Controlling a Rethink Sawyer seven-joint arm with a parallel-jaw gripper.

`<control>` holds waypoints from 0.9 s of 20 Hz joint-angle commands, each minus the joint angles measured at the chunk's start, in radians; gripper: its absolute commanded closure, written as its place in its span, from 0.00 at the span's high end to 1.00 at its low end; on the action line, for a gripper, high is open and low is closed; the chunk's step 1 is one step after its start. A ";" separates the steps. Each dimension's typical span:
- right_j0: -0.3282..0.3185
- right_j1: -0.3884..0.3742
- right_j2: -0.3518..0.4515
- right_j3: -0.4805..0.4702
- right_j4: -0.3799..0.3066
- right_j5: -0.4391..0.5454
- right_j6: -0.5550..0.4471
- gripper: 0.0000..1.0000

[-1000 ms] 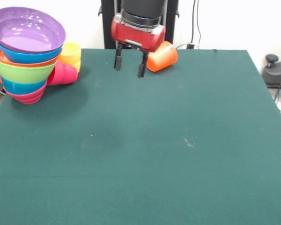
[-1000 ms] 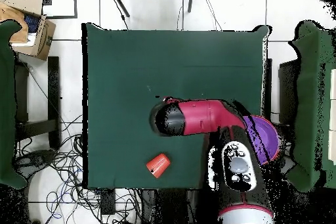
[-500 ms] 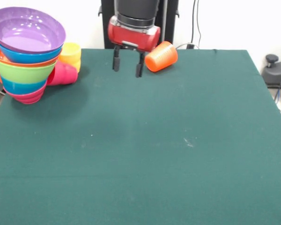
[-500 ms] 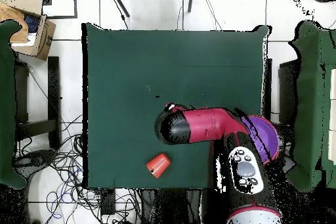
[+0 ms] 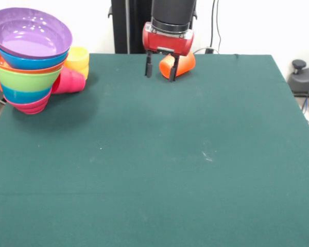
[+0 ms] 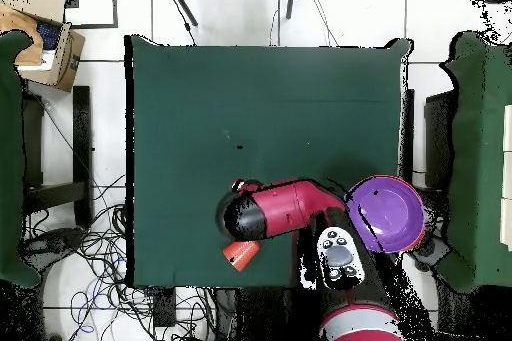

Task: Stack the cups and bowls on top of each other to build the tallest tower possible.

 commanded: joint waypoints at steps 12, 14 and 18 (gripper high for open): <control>-0.006 0.027 0.074 0.156 -0.193 -0.110 -0.076 1.00; -0.026 0.004 0.079 0.177 -0.207 -0.108 -0.086 1.00; -0.158 -0.100 0.192 0.270 -0.176 -0.054 -0.179 1.00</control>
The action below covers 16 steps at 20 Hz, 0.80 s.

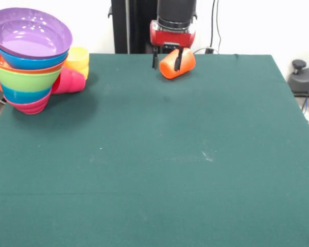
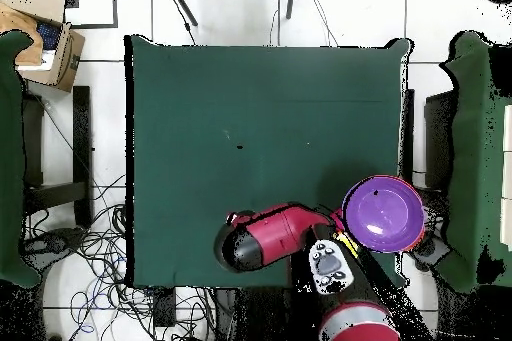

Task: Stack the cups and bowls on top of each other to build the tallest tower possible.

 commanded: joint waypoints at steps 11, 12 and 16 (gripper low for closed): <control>-0.321 -0.201 0.312 0.242 -0.094 0.077 -0.275 1.00; -0.343 -0.206 0.329 0.247 -0.099 0.087 -0.289 1.00; -0.372 -0.196 0.345 0.245 -0.142 0.096 -0.285 1.00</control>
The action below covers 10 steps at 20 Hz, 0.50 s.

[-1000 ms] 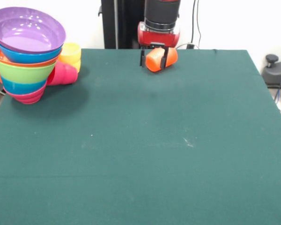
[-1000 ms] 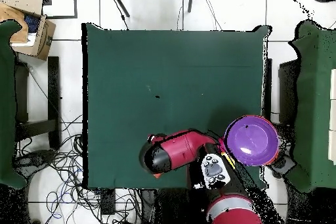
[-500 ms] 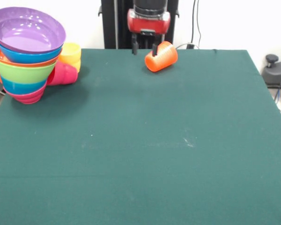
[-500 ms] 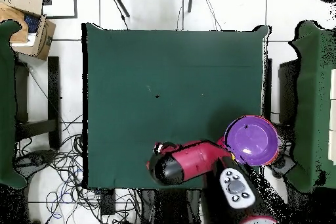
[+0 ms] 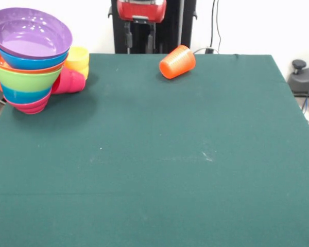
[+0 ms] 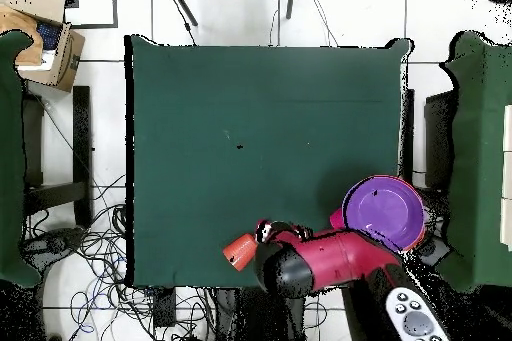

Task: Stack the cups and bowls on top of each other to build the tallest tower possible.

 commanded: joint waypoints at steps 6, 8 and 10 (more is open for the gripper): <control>-0.048 0.021 0.151 0.070 -0.183 0.092 -0.244 1.00; -0.044 0.035 0.139 0.066 -0.216 0.085 -0.228 1.00; -0.049 0.044 0.136 0.068 -0.244 0.076 -0.221 1.00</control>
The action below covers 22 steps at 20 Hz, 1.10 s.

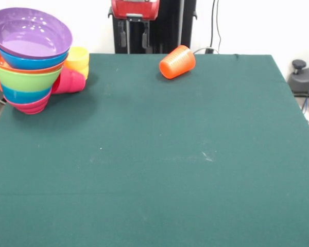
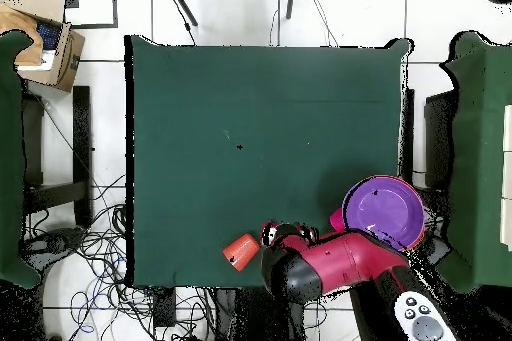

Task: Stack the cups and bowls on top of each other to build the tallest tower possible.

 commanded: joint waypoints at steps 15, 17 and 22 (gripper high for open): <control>-0.115 0.073 0.136 0.103 -0.263 0.070 -0.247 1.00; -0.125 0.077 0.141 0.102 -0.276 0.072 -0.248 1.00; -0.141 0.086 0.156 0.098 -0.295 0.081 -0.243 1.00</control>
